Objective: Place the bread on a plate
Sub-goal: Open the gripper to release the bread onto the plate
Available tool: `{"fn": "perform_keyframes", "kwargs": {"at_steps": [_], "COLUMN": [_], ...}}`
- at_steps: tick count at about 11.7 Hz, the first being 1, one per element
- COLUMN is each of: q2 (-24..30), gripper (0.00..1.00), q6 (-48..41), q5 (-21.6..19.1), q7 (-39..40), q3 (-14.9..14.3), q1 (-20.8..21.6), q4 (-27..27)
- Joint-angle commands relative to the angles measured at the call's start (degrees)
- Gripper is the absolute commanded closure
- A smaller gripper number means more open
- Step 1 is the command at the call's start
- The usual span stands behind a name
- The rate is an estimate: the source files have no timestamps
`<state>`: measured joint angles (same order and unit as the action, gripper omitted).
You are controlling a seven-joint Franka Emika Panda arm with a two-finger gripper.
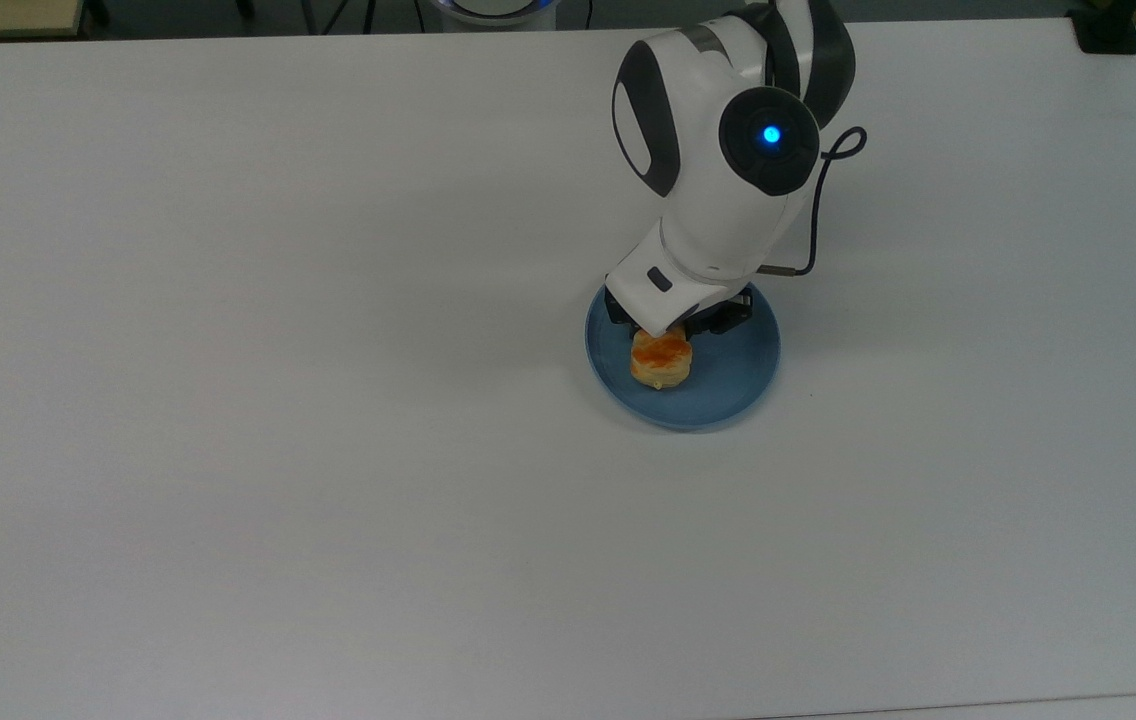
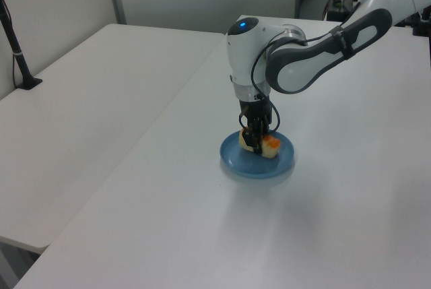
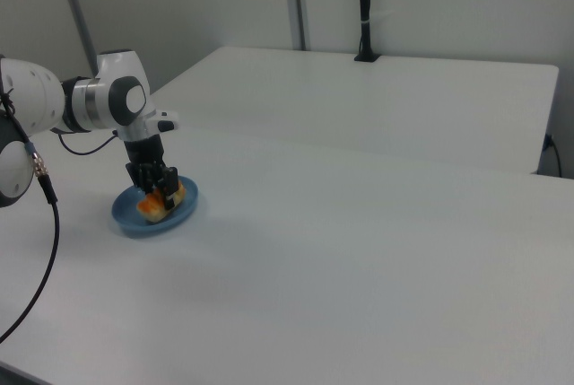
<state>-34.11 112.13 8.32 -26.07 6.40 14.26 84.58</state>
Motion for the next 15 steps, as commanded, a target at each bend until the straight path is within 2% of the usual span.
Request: {"fn": "perform_keyframes", "kwargs": {"at_steps": [1, 4, 5, 7, 9, 12, 15], "q2": [-0.4, 0.4, 2.4, 8.7, 14.7, 22.0, 27.0], "gripper": [0.0, 0.0, 0.0, 0.0, 0.0, 0.0, 0.0], "q6": [0.5, -0.1, -0.1, -0.8, -5.4, -11.8, -16.0], "q5": [1.3, 1.0, 0.8, 0.6, 0.6, -0.7, -4.2], "q7": [-2.3, -2.3, -2.3, -2.1, -1.7, 4.6, 14.2], "q3": [0.0, 0.0, 0.0, -0.3, -0.4, -1.0, -8.0], "q1": [0.4, 0.4, 0.3, -0.2, -1.2, -3.1, -2.5], "q4": [-1.1, -1.1, -0.9, 1.6, 3.0, 4.6, 5.2]}}
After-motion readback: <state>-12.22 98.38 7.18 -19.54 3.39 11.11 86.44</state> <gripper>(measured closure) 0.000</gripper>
